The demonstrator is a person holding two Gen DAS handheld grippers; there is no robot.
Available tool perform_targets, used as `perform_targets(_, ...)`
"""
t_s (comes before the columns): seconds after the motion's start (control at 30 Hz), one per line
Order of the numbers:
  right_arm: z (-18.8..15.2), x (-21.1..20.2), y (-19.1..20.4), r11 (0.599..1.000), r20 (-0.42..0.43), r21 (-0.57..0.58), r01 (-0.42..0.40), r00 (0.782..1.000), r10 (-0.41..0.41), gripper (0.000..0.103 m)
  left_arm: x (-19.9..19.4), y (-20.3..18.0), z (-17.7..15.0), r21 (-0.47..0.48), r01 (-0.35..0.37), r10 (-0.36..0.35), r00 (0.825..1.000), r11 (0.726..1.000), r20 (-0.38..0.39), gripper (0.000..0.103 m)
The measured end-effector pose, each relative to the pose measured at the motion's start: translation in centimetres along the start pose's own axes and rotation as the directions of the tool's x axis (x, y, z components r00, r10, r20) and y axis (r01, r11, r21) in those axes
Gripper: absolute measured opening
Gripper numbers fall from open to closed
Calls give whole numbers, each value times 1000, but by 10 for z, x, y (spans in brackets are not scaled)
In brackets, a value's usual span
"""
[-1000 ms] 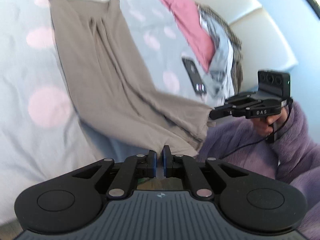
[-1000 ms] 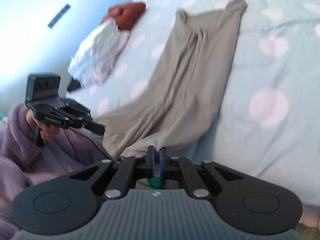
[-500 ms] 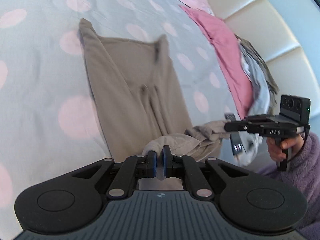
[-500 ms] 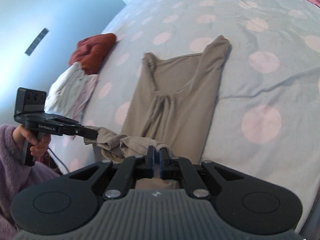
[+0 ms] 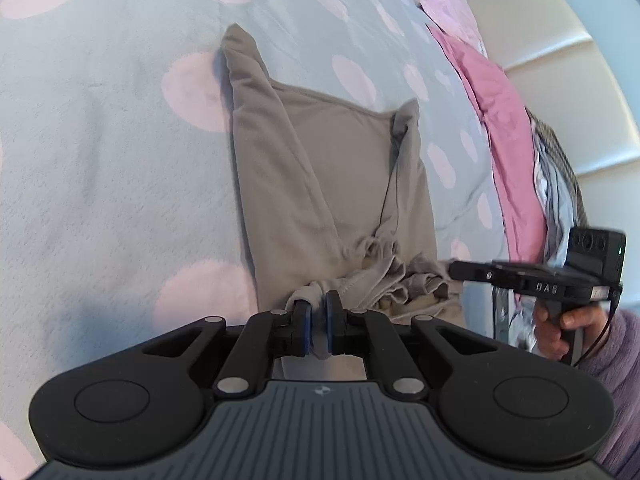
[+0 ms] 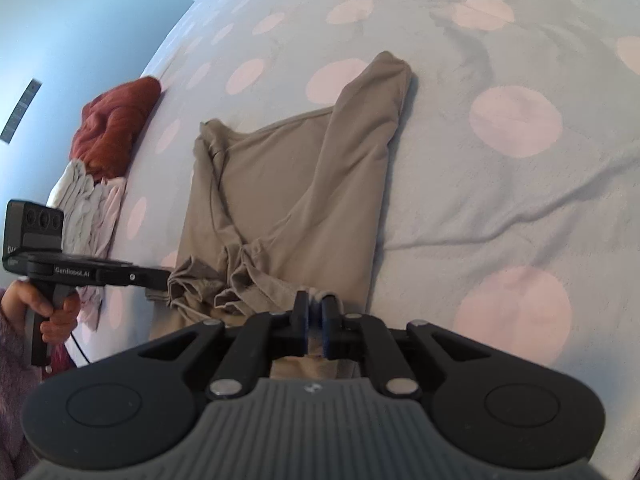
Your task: Fold clothes
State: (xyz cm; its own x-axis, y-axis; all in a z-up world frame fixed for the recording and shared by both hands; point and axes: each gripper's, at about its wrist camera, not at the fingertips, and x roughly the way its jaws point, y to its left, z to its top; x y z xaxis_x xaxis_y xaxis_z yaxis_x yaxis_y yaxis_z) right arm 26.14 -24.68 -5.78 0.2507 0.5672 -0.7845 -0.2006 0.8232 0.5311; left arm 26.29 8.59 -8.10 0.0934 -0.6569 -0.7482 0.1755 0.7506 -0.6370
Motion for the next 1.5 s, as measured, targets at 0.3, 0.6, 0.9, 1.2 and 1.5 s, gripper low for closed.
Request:
perform_targets(0.3, -5, -36, 16, 1000, 113, -18, 22, 993, -20, 43, -42, -13, -3, -28, -20, 24, 988, 999, 150, 40)
perform_targets(0.6, -65, -24, 77, 914, 142, -394, 98, 989, -45, 39, -18, -69, -53, 271, -148, 113, 984, 951, 140, 31)
perform_targets(0.9, -58, 32, 63, 904, 78, -364, 225, 974, -211, 5, 15, -55, -48, 282, -232, 193, 968, 931, 159, 29)
perform_targets(1.2, -16, 50, 56, 931, 154, -244, 271, 959, -239, 5, 13, -44, -21, 198, -297, 247, 938, 934, 242, 29)
perform_targets(1.5, -14, 20, 62, 924, 236, -228, 308, 938, -254, 10, -13, -60, -29, 249, -358, 276, 910, 900, 309, 29)
